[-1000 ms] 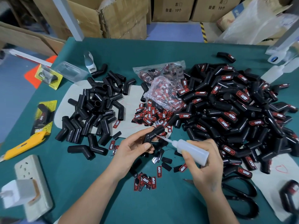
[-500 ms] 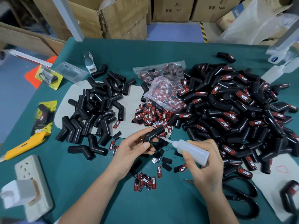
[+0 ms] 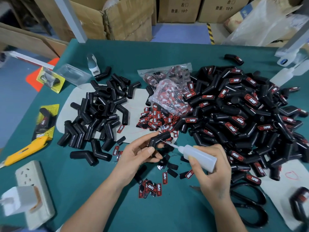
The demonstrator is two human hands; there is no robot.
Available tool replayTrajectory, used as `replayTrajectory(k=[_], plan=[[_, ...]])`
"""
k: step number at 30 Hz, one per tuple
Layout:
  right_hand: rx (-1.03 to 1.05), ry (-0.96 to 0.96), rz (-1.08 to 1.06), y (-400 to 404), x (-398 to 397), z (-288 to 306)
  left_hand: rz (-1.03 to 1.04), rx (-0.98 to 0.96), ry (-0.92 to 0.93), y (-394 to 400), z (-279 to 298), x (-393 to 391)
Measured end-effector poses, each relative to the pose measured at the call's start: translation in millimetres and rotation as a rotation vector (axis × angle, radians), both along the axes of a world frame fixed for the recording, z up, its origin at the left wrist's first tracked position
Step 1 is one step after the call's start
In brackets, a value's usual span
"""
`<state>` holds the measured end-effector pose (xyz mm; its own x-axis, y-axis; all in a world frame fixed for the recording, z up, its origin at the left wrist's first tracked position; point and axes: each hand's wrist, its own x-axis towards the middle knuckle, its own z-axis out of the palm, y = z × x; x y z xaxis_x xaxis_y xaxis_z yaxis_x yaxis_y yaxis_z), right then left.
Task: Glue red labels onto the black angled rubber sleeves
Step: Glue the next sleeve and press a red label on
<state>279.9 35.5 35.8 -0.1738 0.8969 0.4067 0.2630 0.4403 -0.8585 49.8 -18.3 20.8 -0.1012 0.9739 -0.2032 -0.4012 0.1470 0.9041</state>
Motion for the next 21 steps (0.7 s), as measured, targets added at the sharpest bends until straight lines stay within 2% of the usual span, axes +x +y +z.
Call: replayTrajectory(k=[21], plan=[[0.000,-0.007,-0.011,-0.7,-1.9,5.5,0.005,0.022,0.012,1.2,1.4,2.1]])
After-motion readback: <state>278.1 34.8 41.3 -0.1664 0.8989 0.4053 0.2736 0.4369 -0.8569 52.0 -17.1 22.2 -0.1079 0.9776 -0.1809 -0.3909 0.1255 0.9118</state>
